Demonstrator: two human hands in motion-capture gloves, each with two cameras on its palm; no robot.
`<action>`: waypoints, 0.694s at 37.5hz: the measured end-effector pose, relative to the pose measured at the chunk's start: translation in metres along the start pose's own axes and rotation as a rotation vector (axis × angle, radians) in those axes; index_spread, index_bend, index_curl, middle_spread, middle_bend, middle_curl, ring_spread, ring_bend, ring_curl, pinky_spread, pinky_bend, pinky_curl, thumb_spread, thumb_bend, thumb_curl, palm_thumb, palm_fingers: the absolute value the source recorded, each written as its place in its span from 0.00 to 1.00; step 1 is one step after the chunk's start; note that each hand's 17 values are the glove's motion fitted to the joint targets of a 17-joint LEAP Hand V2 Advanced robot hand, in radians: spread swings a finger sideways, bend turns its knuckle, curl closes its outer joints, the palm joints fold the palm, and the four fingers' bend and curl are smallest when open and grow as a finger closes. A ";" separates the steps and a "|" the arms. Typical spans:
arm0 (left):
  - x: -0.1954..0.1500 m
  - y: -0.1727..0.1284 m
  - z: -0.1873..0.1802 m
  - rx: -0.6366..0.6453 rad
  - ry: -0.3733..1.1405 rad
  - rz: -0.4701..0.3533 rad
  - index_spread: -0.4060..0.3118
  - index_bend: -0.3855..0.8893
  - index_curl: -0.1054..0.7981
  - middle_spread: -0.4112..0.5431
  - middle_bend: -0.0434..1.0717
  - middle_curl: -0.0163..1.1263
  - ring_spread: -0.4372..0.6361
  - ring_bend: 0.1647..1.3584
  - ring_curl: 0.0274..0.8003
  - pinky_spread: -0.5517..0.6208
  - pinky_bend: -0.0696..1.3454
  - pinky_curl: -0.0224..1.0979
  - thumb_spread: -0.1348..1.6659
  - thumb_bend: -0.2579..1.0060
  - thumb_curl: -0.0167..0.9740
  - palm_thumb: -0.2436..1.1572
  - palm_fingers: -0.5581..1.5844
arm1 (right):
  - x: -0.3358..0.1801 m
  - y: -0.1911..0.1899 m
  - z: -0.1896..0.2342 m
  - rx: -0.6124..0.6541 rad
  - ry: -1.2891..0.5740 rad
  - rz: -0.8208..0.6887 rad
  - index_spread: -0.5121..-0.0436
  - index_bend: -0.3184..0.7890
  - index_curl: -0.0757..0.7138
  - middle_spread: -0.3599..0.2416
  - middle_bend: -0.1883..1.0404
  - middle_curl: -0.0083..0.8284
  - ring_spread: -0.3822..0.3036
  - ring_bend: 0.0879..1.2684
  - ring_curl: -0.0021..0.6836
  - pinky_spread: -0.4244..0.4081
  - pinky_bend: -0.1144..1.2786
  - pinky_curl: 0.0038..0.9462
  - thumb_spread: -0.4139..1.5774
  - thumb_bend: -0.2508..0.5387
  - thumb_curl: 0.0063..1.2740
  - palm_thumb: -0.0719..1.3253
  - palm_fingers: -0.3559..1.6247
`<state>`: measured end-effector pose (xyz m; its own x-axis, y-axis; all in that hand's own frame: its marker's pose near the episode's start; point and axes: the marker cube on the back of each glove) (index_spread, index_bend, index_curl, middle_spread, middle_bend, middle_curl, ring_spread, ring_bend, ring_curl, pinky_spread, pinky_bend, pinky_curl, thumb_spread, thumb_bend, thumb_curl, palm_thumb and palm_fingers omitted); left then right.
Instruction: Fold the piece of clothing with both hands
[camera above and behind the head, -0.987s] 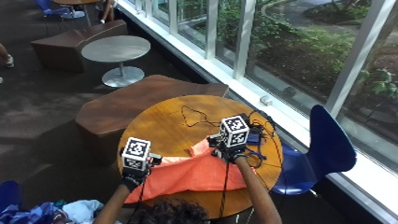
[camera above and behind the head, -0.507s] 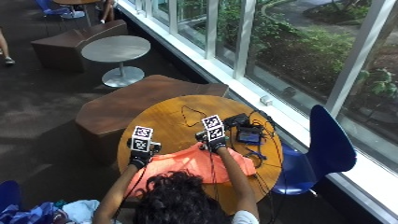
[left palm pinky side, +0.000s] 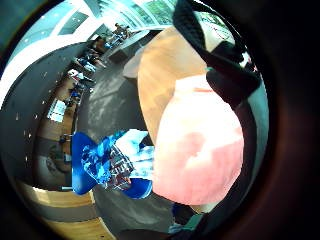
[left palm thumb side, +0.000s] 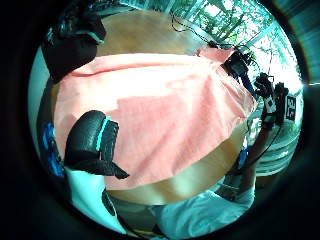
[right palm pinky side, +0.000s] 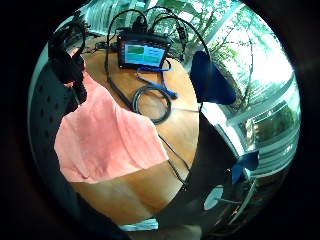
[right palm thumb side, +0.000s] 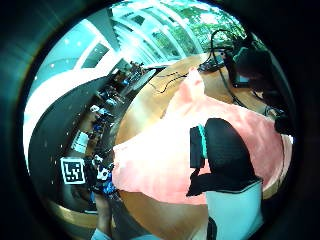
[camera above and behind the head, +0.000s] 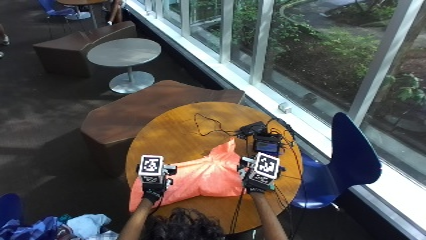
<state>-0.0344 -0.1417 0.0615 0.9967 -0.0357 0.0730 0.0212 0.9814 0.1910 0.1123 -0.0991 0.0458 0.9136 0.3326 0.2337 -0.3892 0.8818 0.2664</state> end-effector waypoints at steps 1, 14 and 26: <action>0.004 0.005 0.002 -0.007 0.018 0.002 0.22 0.40 0.54 0.13 0.29 0.42 0.10 0.34 0.46 0.37 0.22 0.39 0.70 0.17 0.37 0.64 0.68 | 0.008 0.011 -0.003 -0.011 0.010 0.045 0.43 0.35 0.49 0.16 0.34 0.48 0.23 0.35 0.55 0.25 0.54 0.42 0.78 0.29 0.28 0.58 0.69; 0.016 0.027 0.063 -0.272 0.060 0.011 0.31 0.40 0.53 0.29 0.13 0.38 0.35 0.20 0.43 0.52 0.29 0.43 0.77 0.15 0.27 0.38 0.51 | 0.073 0.054 0.026 -0.213 0.123 0.366 0.53 0.25 0.32 0.56 0.23 0.42 0.46 0.45 0.60 0.39 0.66 0.45 0.81 0.24 0.24 0.34 0.52; 0.041 0.015 0.080 -0.348 0.103 0.054 0.39 0.42 0.51 0.45 0.17 0.32 0.59 0.22 0.40 0.70 0.33 0.42 0.81 0.18 0.20 0.19 0.40 | 0.083 0.027 0.025 -0.035 -0.012 0.437 0.51 0.29 0.14 0.38 0.40 0.48 0.23 0.66 0.68 0.15 0.76 0.45 0.76 0.48 0.33 0.59 0.70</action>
<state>0.0003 -0.1434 0.1454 0.9994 0.0198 -0.0288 -0.0241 0.9875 -0.1560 0.1745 -0.0565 0.0956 0.6625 0.6731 0.3285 -0.7344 0.6700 0.1082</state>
